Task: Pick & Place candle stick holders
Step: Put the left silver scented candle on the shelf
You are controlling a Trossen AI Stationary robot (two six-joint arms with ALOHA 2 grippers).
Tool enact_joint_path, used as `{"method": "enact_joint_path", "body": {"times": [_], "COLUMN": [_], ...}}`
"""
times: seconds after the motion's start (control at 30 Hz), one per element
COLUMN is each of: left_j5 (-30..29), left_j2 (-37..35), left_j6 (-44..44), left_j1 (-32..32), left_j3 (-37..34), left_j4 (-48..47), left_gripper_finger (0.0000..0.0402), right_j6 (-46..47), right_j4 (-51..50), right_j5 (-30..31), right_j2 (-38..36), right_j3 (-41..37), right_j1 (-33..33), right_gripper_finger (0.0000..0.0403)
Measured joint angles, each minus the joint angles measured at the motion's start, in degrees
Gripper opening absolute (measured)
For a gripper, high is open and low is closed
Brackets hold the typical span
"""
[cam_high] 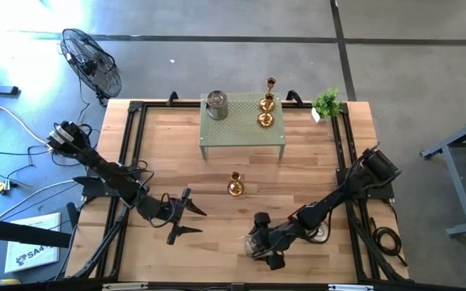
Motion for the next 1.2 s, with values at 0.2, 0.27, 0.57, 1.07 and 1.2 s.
{"method": "enact_joint_path", "body": {"times": [0.2,0.27,0.57,1.07,1.2], "left_j5": [-0.48,-0.5,-0.66,-0.61,-0.59], "left_j2": [0.0,0.0,0.0,0.0,0.0], "left_j6": [0.46,0.47,0.44,0.07,0.07], "left_j1": [0.0,0.0,0.0,0.0,0.0], "left_j3": [0.0,0.0,0.0,0.02,0.02], "left_j4": [0.14,-0.21,-0.22,-0.22,-0.22], "left_gripper_finger": [0.025,0.025,0.025,0.025,0.025], "right_j6": [5.5,7.63,6.74,7.4,7.71], "right_j4": [0.43,0.57,1.3,1.57,1.67], "right_j5": [2.02,2.37,2.55,2.64,2.67], "right_j2": [0.0,0.0,0.0,0.0,0.0], "right_j3": [-0.51,-0.53,-0.6,-0.6,-0.6], "right_j1": [0.02,0.0,0.04,0.04,0.04], "right_gripper_finger": [0.0395,0.0395,0.0397,0.0395,0.0395]}}
